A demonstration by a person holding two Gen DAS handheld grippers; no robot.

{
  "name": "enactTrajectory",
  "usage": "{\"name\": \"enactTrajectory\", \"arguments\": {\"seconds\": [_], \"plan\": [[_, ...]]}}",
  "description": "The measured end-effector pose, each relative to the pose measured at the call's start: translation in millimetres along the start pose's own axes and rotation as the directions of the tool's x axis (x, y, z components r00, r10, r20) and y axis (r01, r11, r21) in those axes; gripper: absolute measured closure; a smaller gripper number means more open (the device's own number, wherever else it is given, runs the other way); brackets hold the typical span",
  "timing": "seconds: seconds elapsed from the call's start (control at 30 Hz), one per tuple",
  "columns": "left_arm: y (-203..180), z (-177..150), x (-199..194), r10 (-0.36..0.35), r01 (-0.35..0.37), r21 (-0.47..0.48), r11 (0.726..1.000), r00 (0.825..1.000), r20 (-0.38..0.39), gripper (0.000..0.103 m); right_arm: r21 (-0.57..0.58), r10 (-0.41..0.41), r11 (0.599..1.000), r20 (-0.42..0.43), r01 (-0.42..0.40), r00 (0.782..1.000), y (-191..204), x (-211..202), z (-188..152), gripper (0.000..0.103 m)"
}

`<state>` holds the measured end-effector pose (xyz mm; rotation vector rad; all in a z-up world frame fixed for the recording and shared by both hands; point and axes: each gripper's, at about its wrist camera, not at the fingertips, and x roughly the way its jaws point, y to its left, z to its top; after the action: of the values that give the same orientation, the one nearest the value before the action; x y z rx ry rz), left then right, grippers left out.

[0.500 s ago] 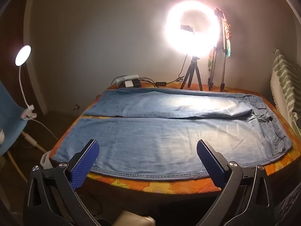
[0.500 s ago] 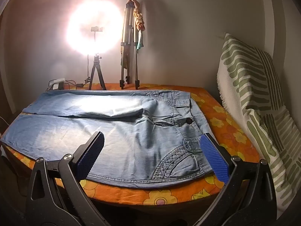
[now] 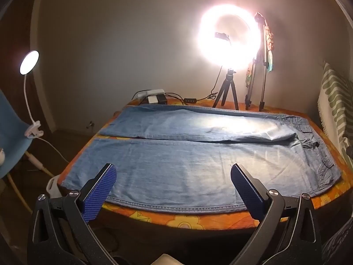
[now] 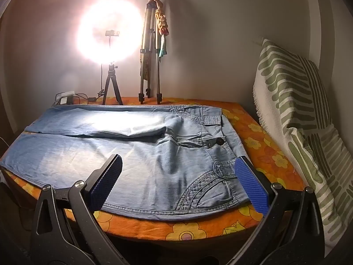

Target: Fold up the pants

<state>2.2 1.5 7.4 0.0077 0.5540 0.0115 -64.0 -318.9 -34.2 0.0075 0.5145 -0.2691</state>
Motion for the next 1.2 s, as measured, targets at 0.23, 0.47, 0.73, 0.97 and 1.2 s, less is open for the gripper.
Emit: {"name": "enactTrajectory", "arguments": {"seconds": [0.23,0.47,0.73,0.97,1.2], "plan": [[-1.4,1.3,-0.9,-0.004,0.004,0.008,1.000,1.000,0.003,0.000,-0.002,-0.001,1.000,0.000,0.001,1.000,0.5,-0.5,0.3,0.000],[-2.6,-1.2,-2.2,0.000,0.000,0.012,1.000,1.000,0.005,0.000,-0.002,-0.002,1.000,0.001,0.002,1.000,0.7,-0.8,0.2,0.000],[-2.2,-0.9,-1.3,0.006,-0.006,0.008,1.000,1.000,0.007,0.000,-0.001,-0.002,1.000,0.003,0.002,1.000,-0.4,-2.1,1.4,0.000],[-2.2,-2.3,-2.2,0.009,-0.009,0.012,1.000,1.000,0.014,0.000,-0.002,-0.003,1.000,0.004,0.003,1.000,-0.9,-3.2,2.7,0.000],[-1.8,-3.0,-3.3,0.010,-0.010,0.014,1.000,1.000,0.016,0.000,-0.001,-0.002,1.000,0.006,0.002,1.000,-1.0,-2.7,0.1,0.000]]}}
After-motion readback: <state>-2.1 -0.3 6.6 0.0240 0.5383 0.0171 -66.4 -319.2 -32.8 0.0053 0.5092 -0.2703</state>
